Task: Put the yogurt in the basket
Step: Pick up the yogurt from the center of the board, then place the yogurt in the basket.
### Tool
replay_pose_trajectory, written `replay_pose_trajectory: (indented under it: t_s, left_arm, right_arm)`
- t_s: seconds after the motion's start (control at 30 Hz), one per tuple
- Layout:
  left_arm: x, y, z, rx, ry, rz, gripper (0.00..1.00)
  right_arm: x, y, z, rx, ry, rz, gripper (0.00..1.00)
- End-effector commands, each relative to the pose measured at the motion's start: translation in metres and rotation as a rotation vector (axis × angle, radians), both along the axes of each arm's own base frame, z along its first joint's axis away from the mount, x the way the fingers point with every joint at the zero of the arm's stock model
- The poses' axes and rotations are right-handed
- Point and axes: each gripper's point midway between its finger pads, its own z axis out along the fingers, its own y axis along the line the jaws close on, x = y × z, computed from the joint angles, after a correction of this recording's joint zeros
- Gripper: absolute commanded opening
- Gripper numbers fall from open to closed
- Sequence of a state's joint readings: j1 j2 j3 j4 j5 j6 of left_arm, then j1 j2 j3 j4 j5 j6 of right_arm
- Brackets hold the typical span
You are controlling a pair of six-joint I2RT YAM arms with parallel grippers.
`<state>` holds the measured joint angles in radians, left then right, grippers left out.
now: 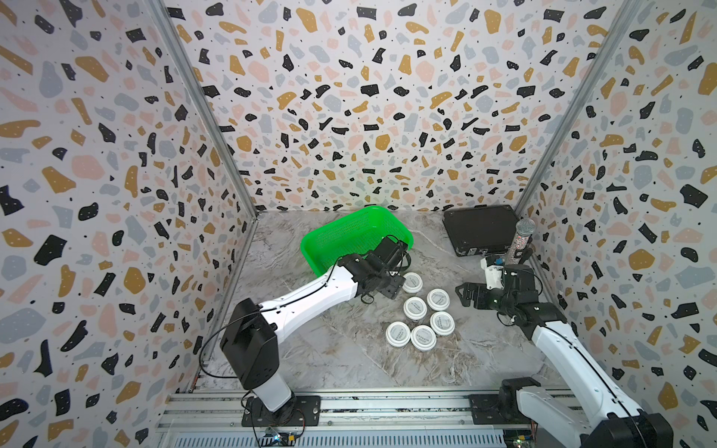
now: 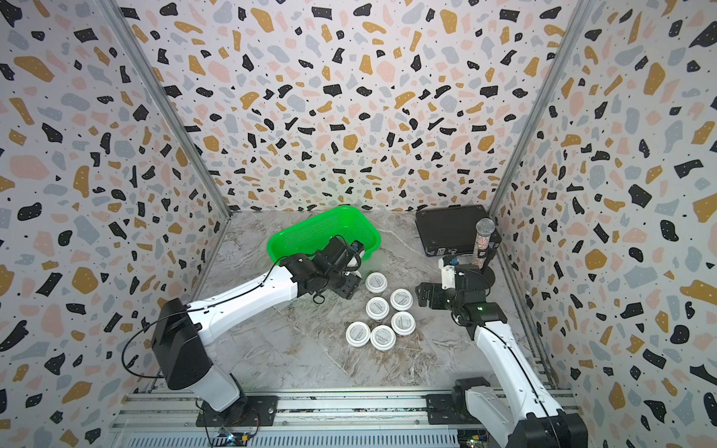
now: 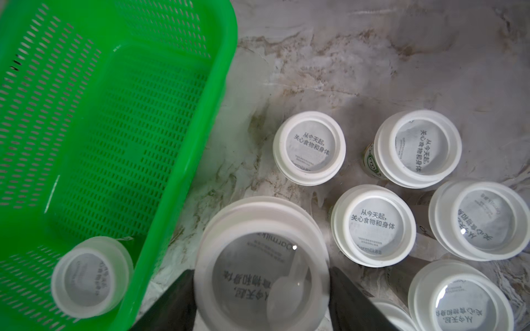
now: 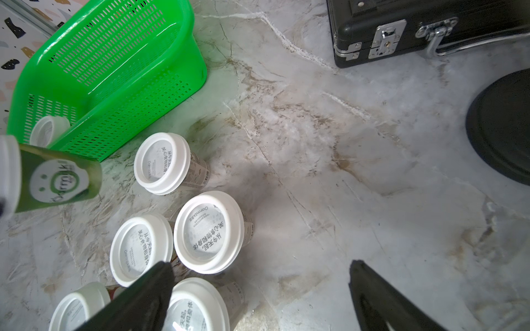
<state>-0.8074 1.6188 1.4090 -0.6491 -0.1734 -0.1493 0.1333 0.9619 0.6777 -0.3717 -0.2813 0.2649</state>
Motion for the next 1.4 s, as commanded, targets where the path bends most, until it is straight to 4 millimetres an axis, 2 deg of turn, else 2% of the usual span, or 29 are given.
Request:
replay_pose_trajectory:
  t_s: [0.0,0.17,0.3,0.53,0.77,1.07,1.37]
  left_arm:
    - [0.022,0.02,0.033,-0.041,-0.101,0.088,0.72]
    - [0.04,0.045,0.065,-0.099,-0.196,0.193,0.72]
    - [0.06,0.062,0.069,-0.11,-0.206,0.262,0.72]
    - [0.099,0.076,0.039,-0.058,-0.123,0.324,0.72]
    - [0.125,0.09,0.006,-0.007,-0.045,0.361,0.72]
    - [0.127,0.078,-0.026,0.007,0.052,0.302,0.72]
    - [0.124,0.091,-0.053,0.076,0.11,0.351,0.71]
  right_arm:
    - [-0.003,0.0,0.002,-0.003,-0.004,0.001,1.0]
    - [-0.003,0.0,0.001,-0.005,-0.002,-0.002,1.0]
    - [-0.003,0.0,0.001,-0.004,0.0,0.0,1.0]
    - [-0.003,0.0,0.001,-0.004,0.0,0.0,1.0]
    - [-0.004,0.0,0.001,-0.005,0.002,0.0,1.0]
    - [-0.004,0.0,0.0,-0.005,0.005,-0.002,1.0]
    - [-0.004,0.0,0.0,-0.001,0.007,-0.001,1.0]
